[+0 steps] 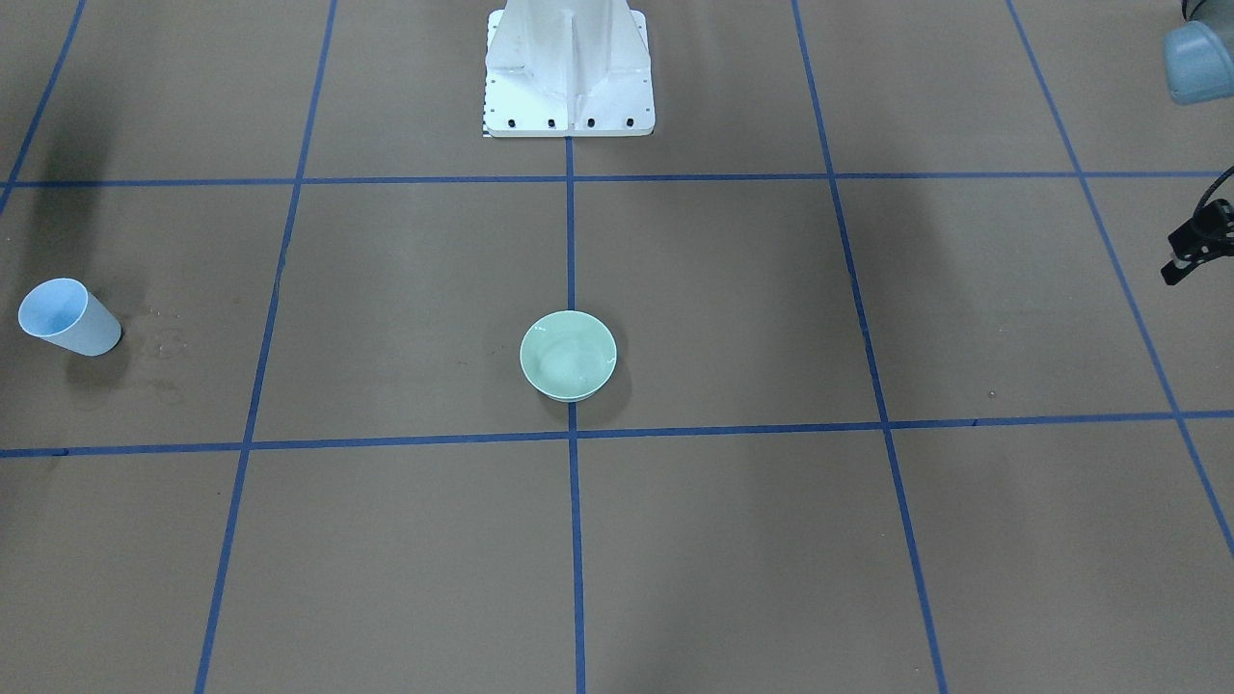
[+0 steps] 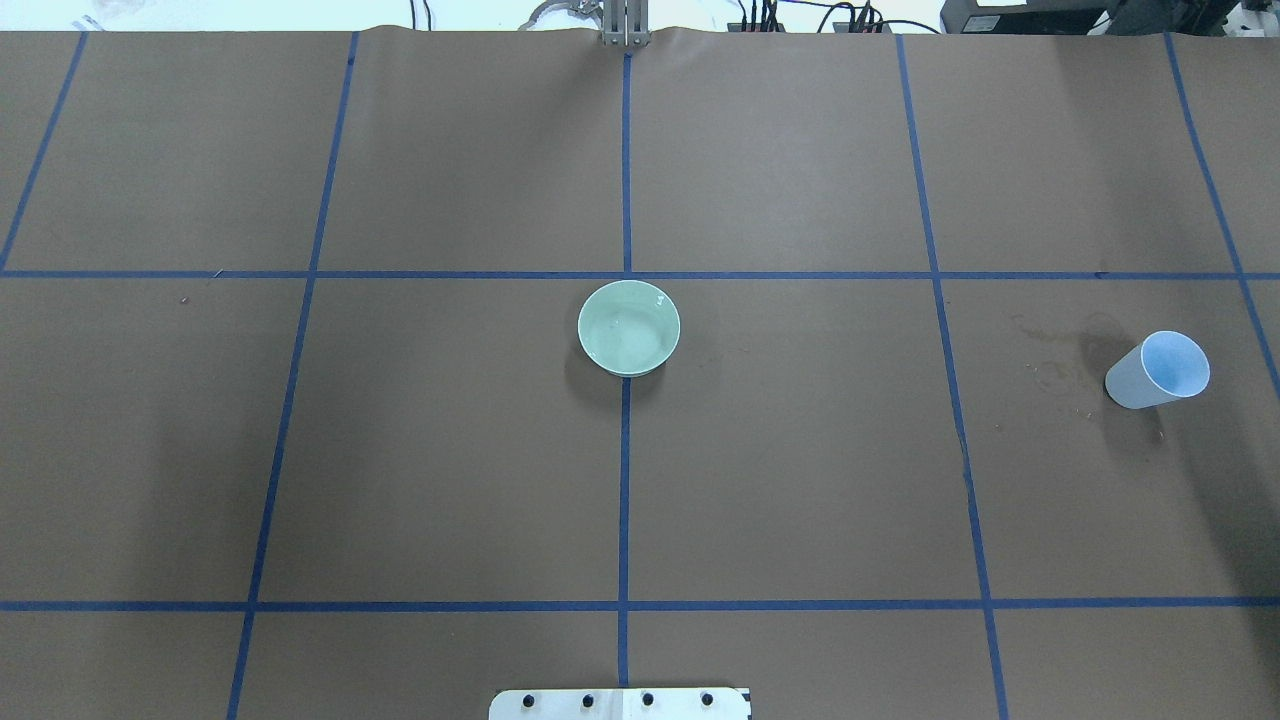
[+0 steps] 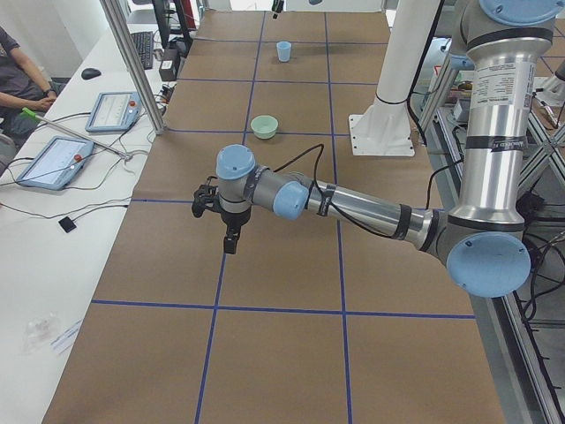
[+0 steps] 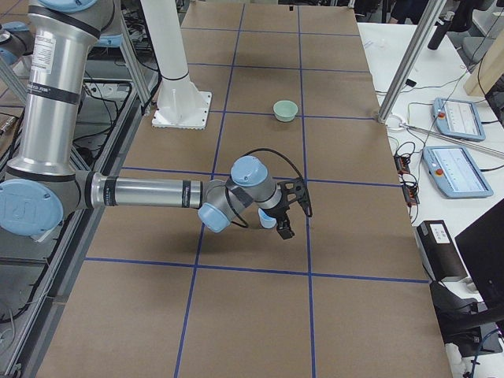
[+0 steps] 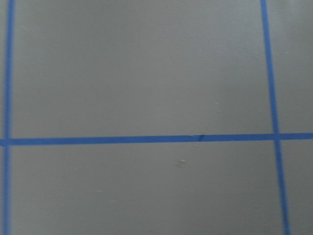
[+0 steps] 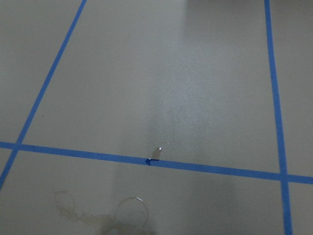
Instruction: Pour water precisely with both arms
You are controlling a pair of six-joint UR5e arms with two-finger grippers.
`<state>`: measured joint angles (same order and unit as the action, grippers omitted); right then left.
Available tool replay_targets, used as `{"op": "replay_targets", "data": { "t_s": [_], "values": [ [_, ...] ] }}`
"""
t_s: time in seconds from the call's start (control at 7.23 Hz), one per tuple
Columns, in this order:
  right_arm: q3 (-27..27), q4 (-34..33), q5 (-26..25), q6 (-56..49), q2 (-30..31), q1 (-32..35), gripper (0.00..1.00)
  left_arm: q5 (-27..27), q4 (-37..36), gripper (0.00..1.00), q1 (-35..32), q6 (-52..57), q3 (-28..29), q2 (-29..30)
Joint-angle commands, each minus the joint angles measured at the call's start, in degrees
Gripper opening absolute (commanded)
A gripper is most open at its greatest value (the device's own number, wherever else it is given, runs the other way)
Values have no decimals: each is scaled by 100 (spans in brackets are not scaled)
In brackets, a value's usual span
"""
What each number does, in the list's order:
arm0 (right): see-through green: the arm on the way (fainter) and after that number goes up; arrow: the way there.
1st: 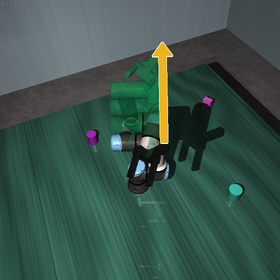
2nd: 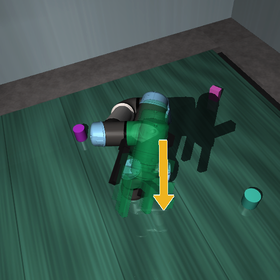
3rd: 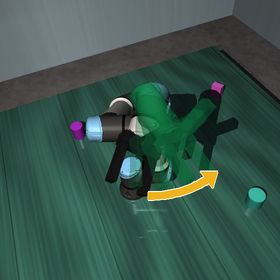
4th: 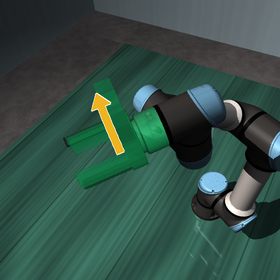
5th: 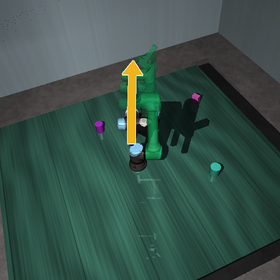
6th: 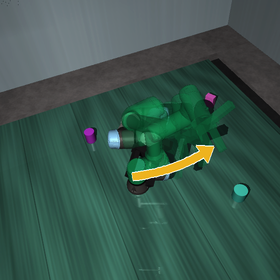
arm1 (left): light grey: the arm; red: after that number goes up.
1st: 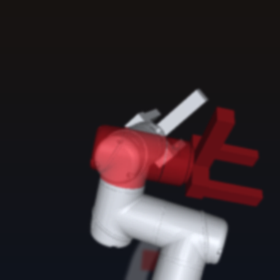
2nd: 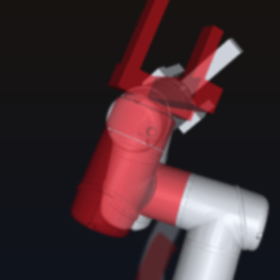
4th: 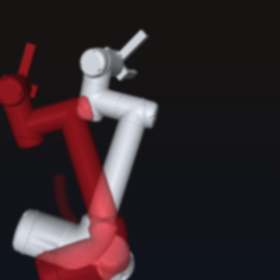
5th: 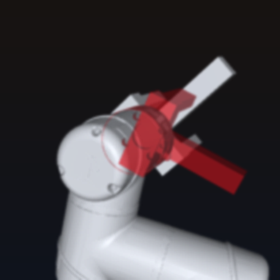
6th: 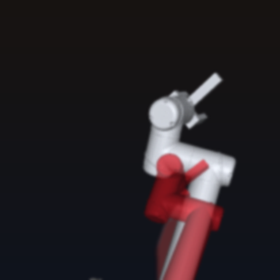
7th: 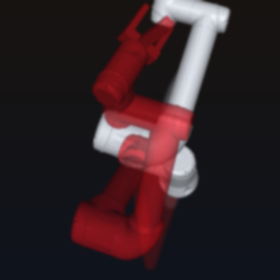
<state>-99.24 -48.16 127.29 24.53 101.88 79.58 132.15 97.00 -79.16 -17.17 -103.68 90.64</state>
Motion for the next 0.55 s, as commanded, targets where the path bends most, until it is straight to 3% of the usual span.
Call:
{"op": "replay_targets", "data": {
  "t_s": [0.0, 0.14, 0.42],
  "values": [
    [62, -491, 392, -457, 16, 303, 99, 197, -119, 100, 370, -1394, -170, 520],
    [132, -806, 533, -832, 8, 487, 99, 189, -128, 100, 966, -1734, -214, 881],
    [80, -1571, 735, -1511, -80, 638, 99, 84, -128, 100, 1977, -3660, -205, 1785]
  ]
}}
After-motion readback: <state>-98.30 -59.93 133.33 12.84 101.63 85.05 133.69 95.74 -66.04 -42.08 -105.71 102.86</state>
